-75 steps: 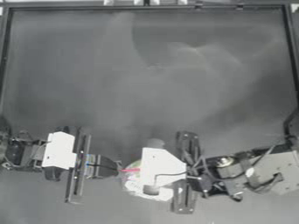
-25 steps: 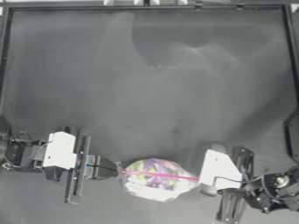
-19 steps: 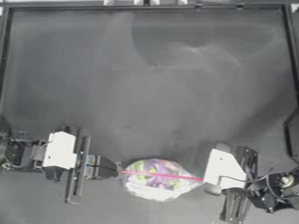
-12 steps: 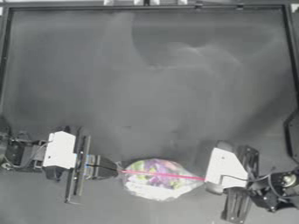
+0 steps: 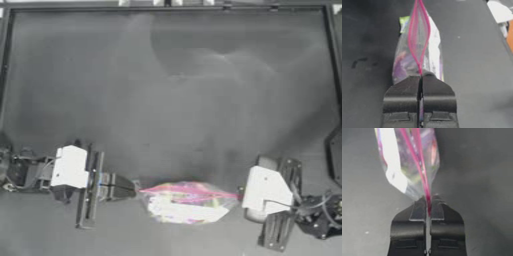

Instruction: Put candy in bag

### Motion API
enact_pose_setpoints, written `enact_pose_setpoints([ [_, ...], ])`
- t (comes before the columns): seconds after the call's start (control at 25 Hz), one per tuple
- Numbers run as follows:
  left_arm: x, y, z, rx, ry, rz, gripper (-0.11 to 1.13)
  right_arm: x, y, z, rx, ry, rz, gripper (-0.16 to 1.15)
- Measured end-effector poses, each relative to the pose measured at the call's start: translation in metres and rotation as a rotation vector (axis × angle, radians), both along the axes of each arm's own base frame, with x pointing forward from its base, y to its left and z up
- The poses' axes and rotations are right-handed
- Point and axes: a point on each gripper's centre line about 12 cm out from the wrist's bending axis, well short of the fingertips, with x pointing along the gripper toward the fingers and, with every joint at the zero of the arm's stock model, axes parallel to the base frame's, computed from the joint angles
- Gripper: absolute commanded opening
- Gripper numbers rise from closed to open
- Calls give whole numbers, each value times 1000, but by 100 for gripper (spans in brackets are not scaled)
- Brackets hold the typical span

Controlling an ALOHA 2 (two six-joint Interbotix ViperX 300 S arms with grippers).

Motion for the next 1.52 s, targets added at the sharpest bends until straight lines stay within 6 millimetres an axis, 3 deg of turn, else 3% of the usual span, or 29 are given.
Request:
enact_pose_setpoints([
  [0.24, 1, 9, 1, 16, -2, 23, 11, 0, -15, 17, -8, -58, -14, 4],
  [0.68, -6, 39, 29, 60, -43, 83, 11, 1, -45, 35, -55, -90, -8, 4],
  [0.84, -8, 49, 31, 66, -30, 106, 11, 4, -60, 41, -89, -90, 4, 4],
  [1.52, -11, 85, 26, 98, 19, 200, 11, 11, -107, 40, -106, -57, 17, 4],
])
